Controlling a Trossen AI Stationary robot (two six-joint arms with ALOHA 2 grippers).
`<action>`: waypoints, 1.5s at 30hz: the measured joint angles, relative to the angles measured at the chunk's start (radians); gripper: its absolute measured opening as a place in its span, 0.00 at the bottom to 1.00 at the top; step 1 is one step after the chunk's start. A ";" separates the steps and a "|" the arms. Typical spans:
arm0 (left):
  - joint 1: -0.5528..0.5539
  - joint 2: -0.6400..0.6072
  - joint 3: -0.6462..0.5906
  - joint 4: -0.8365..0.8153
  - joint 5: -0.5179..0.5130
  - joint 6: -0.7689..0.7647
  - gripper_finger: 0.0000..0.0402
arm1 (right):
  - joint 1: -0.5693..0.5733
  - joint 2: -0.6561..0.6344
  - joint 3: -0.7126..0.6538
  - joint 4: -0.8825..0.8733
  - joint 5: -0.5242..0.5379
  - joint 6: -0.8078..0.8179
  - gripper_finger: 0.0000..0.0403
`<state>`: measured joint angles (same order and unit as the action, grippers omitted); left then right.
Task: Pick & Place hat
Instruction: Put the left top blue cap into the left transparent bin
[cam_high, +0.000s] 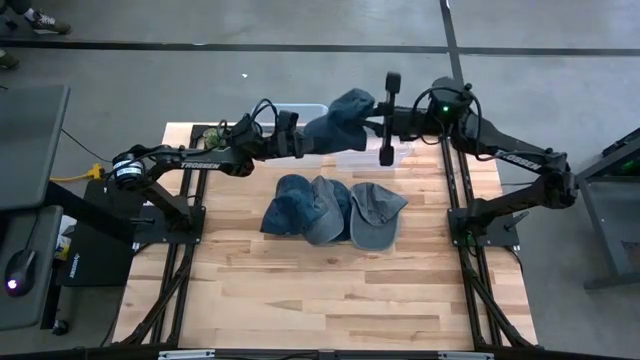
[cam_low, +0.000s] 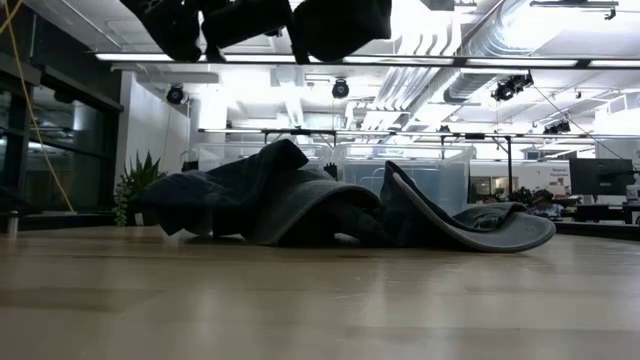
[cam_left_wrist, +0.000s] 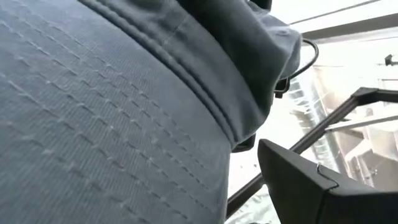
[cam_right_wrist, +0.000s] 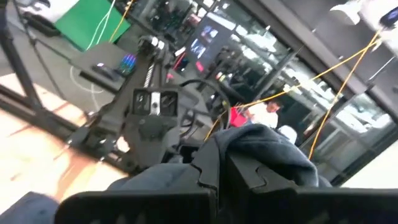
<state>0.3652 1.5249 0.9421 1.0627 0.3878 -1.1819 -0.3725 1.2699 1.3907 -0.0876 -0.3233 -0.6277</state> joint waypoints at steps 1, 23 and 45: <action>0.001 0.000 -0.002 -0.001 0.000 0.005 0.58 | 0.000 -0.001 0.000 -0.020 0.000 0.001 0.00; 0.002 0.000 -0.004 -0.105 -0.044 0.172 0.02 | 0.000 0.000 0.000 -0.173 0.010 0.028 0.01; 0.158 -0.001 -0.005 -0.188 0.103 0.181 0.01 | 0.000 -0.058 0.000 -0.174 0.404 0.161 0.60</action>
<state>0.5234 1.5236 0.9375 0.8746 0.4906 -1.0008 -0.3723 1.2122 1.3907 -0.2613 0.0803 -0.4667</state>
